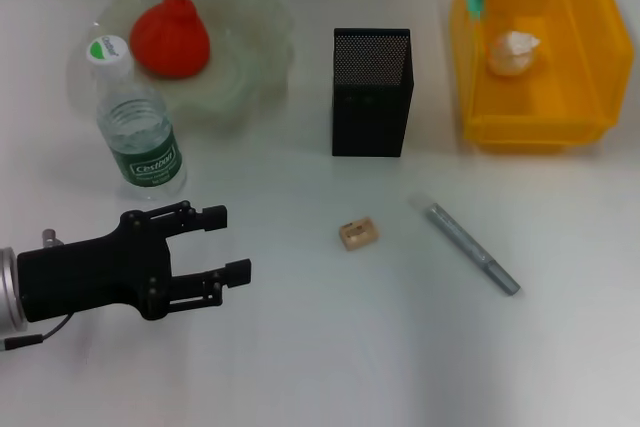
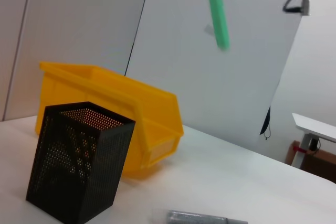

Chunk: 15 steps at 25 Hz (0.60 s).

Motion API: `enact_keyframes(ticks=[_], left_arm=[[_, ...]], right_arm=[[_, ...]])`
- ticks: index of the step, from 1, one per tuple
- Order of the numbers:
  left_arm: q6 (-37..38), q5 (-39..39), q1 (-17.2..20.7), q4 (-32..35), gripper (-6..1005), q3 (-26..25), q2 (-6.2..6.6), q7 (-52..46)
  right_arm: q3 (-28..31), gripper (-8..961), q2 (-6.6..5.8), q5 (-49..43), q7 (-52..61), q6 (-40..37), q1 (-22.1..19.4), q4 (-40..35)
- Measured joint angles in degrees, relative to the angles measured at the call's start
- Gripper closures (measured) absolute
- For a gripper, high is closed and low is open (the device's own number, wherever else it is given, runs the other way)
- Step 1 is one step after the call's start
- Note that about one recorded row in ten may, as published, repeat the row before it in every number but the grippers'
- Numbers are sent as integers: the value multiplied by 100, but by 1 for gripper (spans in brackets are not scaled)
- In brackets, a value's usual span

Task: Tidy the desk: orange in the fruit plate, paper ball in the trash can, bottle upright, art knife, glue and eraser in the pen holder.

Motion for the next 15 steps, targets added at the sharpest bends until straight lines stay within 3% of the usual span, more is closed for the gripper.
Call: enact_keyframes(ticks=[4, 7, 10, 15], left_arm=[[-1, 4, 1, 0, 215, -2, -18, 5], [-14, 3, -8, 0, 215, -1, -38, 4], [-28, 3, -12, 1, 215, 0, -43, 9], [-68, 3, 2, 0, 215, -36, -51, 48]], right_arm=[[416, 707, -2, 1598, -2922, 420, 558, 3093], [529, 691, 19, 2234, -4680, 728, 916, 4848], [458, 674, 37, 2449, -5488, 1117, 1150, 5674], [-23, 647, 39, 2445, -5385, 1855, 1296, 6084]])
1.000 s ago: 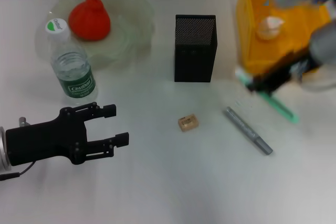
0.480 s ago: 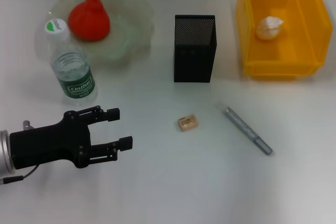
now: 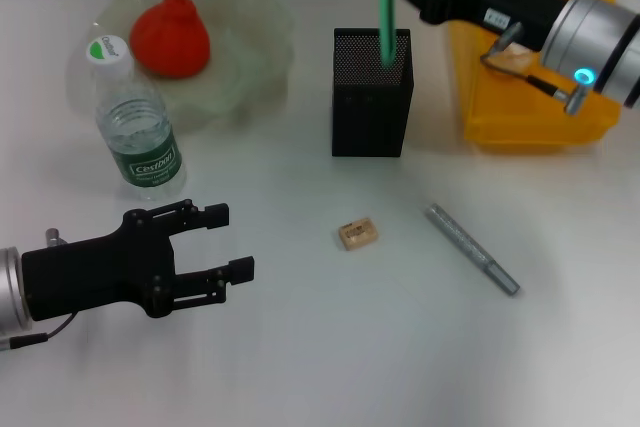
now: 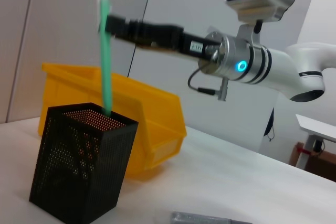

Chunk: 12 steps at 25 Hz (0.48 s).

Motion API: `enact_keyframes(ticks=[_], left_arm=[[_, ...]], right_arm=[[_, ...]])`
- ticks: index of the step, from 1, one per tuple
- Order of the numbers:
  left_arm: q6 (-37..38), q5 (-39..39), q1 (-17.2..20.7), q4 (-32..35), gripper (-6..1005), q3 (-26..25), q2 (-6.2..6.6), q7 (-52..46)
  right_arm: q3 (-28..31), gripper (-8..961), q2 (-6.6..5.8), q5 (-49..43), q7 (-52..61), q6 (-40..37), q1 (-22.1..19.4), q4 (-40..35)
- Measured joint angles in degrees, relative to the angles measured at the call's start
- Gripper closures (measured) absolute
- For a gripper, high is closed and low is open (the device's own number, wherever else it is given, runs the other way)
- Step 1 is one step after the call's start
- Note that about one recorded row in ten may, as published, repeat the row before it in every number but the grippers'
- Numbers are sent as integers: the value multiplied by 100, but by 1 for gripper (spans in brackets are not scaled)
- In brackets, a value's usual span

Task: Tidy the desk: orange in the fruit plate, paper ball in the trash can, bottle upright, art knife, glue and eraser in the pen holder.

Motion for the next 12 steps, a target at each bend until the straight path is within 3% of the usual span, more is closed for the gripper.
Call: enact_keyframes(ticks=[6, 10, 11, 12], left_arm=[[-61, 0, -38, 0, 215, 22, -2, -31], [-68, 0, -55, 0, 215, 36, -2, -44], [-68, -1, -55, 0, 215, 35, -2, -44], [-68, 0, -55, 0, 215, 33, -2, -44]], right_arm=[[-222, 614, -10, 9, 461, 23, -19, 48], [-367, 592, -63, -253, 1344, -550, -257, -654], [-500, 512, -128, -720, 2185, -833, -477, -1468], [-500, 431, -128, -720, 2185, -833, -477, -1468]])
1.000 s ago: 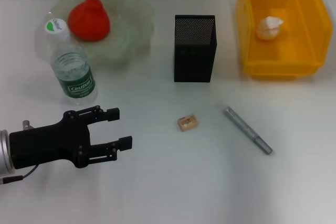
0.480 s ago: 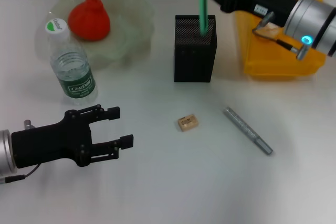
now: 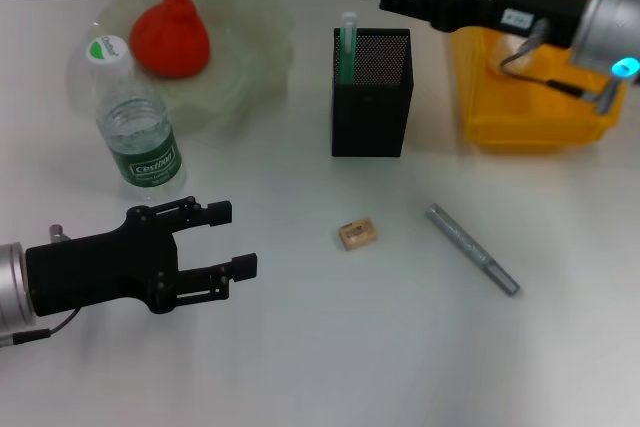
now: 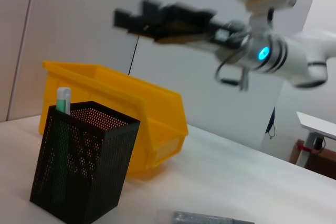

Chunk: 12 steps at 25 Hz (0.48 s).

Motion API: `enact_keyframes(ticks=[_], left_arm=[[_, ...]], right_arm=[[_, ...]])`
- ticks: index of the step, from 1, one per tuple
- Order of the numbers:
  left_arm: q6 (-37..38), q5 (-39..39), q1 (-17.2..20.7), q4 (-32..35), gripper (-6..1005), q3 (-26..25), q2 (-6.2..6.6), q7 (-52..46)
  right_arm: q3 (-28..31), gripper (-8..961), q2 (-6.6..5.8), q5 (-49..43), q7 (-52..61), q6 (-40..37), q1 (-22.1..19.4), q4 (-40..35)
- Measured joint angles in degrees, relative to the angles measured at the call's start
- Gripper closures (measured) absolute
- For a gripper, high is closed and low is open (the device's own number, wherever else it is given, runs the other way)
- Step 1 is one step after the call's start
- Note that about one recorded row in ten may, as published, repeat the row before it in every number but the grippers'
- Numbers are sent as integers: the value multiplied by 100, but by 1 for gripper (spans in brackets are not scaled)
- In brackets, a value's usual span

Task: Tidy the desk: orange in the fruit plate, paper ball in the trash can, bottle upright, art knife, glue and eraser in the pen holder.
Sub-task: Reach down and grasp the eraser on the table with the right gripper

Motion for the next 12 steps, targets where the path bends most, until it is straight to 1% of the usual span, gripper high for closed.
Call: enact_keyframes(ticks=[1, 3, 5, 6, 7, 9, 12], left_arm=[[1, 0, 0, 0, 215, -2, 0, 0], [2, 0, 3, 0, 215, -4, 6, -1], [12, 0, 5, 0, 215, -3, 12, -2], [23, 1, 5, 0, 215, -2, 15, -4], [41, 0, 1, 0, 215, 2, 19, -15], [73, 0, -7, 0, 215, 7, 33, -70], [104, 0, -27, 0, 215, 48, 60, -153]], right_arm=[[-42, 351, -41, -260, 391, -112, -94, -428], [-90, 309, -124, -1107, 1349, -532, -200, -1384], [-98, 267, -181, -2170, 2227, -1146, -127, -2294], [-91, 246, -198, -2653, 2554, -1441, -45, -2618], [-95, 246, -203, -3182, 2856, -1792, 77, -2900], [-167, 247, -187, -3977, 3264, -2295, 380, -3150], [-447, 249, -70, -5009, 3781, -2777, 853, -3229]])
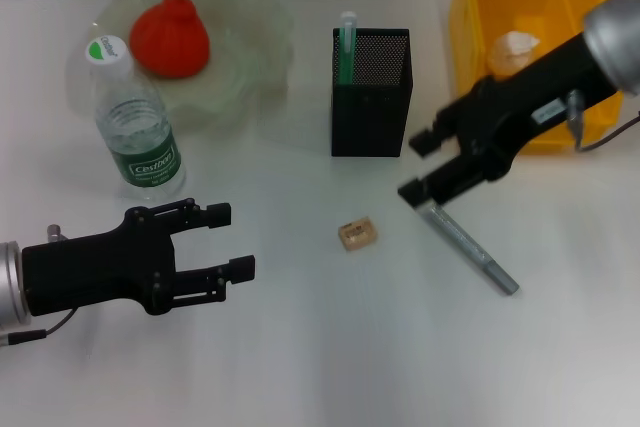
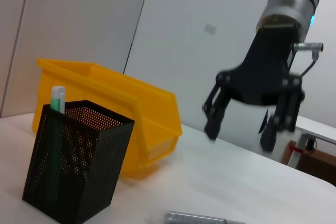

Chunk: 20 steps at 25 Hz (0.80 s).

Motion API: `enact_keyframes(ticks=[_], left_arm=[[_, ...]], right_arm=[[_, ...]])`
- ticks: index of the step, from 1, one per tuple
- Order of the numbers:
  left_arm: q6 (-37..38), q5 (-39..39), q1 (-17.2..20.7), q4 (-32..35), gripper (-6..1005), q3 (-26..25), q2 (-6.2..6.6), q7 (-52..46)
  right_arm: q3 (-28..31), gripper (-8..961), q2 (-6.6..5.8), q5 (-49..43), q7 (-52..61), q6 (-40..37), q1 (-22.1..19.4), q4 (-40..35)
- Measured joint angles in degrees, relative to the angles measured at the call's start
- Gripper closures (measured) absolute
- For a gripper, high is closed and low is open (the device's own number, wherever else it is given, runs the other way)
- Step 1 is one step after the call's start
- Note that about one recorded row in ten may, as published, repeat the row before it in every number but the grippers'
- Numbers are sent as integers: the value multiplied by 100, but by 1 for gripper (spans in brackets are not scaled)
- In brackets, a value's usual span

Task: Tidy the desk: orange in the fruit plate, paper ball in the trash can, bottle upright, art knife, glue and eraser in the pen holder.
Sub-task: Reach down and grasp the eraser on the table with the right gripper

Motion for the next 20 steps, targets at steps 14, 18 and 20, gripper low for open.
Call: enact_keyframes(ticks=[14, 18, 20], left_arm=[[86, 33, -3, 0, 214, 7, 35, -72], [68, 42, -1, 0, 214, 7, 16, -72], [62, 48, -3, 0, 214, 7, 7, -72]], right_arm=[[-2598, 255, 216, -1108, 1404, 1379, 690, 785], [-3032, 257, 222, -845, 1452, 2020, 708, 1064], [-3331, 258, 222, -738, 1479, 2428, 708, 1183]])
